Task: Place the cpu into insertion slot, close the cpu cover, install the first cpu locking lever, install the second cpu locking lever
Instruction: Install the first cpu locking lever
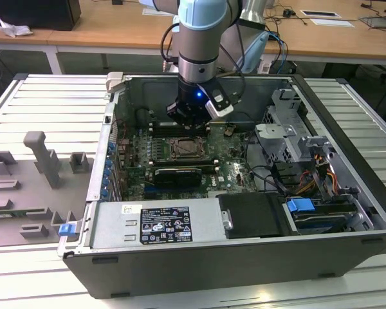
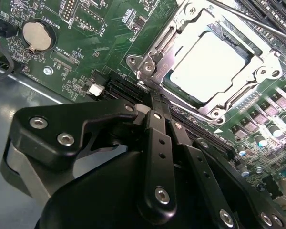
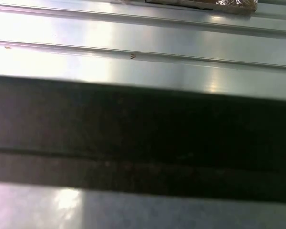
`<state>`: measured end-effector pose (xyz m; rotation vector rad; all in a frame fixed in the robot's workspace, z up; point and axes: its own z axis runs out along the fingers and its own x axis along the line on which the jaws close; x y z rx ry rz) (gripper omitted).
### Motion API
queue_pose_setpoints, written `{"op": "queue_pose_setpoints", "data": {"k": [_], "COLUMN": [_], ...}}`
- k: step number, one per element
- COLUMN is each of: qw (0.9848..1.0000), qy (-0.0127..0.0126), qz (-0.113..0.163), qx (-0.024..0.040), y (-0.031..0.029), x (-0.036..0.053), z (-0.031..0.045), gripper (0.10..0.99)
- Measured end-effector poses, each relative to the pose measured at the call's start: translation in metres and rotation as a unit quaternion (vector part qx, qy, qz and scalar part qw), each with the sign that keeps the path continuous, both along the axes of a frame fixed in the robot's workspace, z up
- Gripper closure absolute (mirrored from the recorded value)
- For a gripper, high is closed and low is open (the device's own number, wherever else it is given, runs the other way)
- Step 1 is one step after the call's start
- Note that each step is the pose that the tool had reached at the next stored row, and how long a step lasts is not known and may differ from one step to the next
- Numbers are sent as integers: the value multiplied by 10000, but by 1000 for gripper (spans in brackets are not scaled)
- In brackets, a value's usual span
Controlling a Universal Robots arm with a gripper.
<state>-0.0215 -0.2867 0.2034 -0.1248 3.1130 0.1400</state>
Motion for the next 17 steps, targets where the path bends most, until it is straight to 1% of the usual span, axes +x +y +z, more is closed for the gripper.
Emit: {"op": "queue_pose_setpoints", "data": {"k": [10,12,17], "qw": [10000,10000,10000], "qy": [0,-4,1], "qz": [-35,-47,-48], "qx": [-7,-2,-4], "y": [-15,-14,-16], "x": [10,16,18], "z": [1,-11,-25], "gripper": [980,980,980]}}
